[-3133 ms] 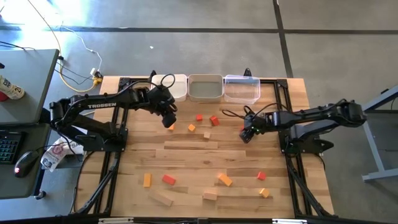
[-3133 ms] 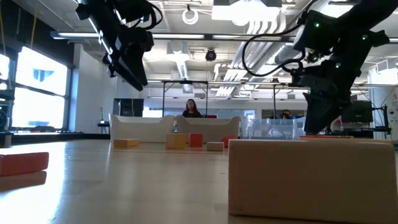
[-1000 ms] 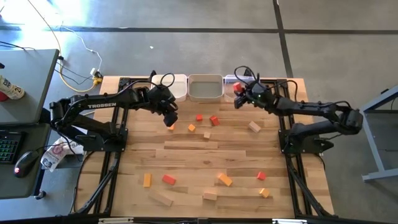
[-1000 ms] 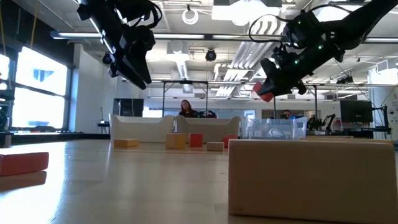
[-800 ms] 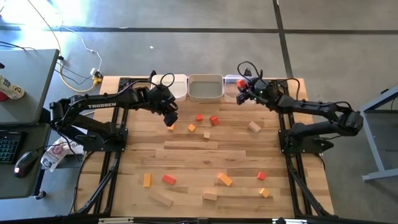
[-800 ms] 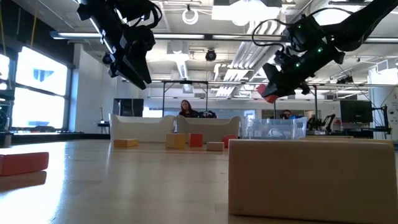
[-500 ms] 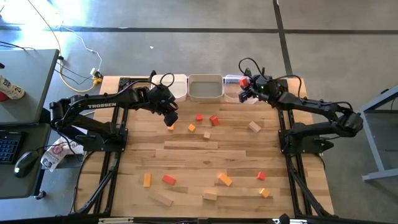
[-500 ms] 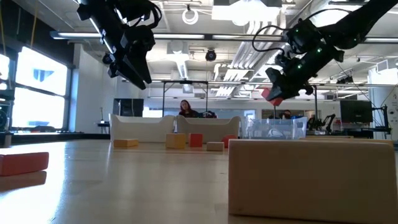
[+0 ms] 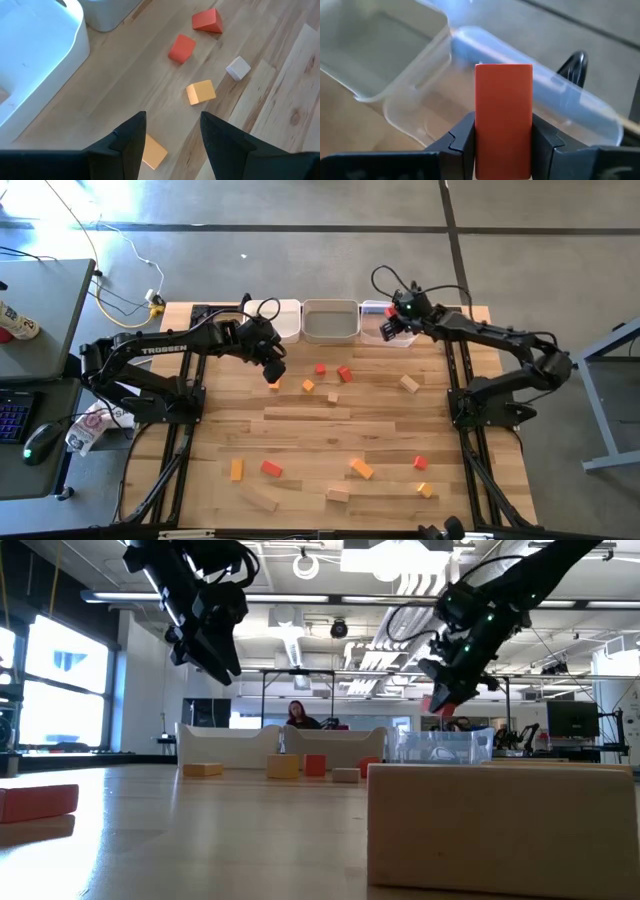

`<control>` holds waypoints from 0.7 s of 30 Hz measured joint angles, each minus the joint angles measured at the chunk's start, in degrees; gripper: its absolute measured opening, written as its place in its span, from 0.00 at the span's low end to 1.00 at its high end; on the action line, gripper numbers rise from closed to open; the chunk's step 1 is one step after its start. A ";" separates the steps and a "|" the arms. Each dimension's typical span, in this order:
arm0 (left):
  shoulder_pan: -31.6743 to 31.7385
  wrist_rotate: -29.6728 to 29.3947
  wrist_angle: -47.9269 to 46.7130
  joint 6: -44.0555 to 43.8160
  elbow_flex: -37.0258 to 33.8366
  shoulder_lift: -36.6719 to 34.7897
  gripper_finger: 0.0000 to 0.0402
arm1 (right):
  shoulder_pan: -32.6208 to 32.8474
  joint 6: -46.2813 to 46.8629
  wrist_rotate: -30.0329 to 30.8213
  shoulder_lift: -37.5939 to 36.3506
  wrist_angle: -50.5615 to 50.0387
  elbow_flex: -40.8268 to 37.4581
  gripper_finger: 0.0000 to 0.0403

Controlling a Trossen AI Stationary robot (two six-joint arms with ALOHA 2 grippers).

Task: Sort & place blocks by color
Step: Put the orange block into the transparent bin

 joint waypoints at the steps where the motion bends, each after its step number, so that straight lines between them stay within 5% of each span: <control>1: 0.00 0.01 -0.10 -0.21 0.00 0.00 0.43 | 0.00 0.56 -0.03 1.14 -0.02 0.14 0.26; 21: -4.59 -0.20 -2.58 -12.11 -4.31 0.02 0.43 | -1.40 4.63 -1.75 16.02 -1.16 5.99 0.32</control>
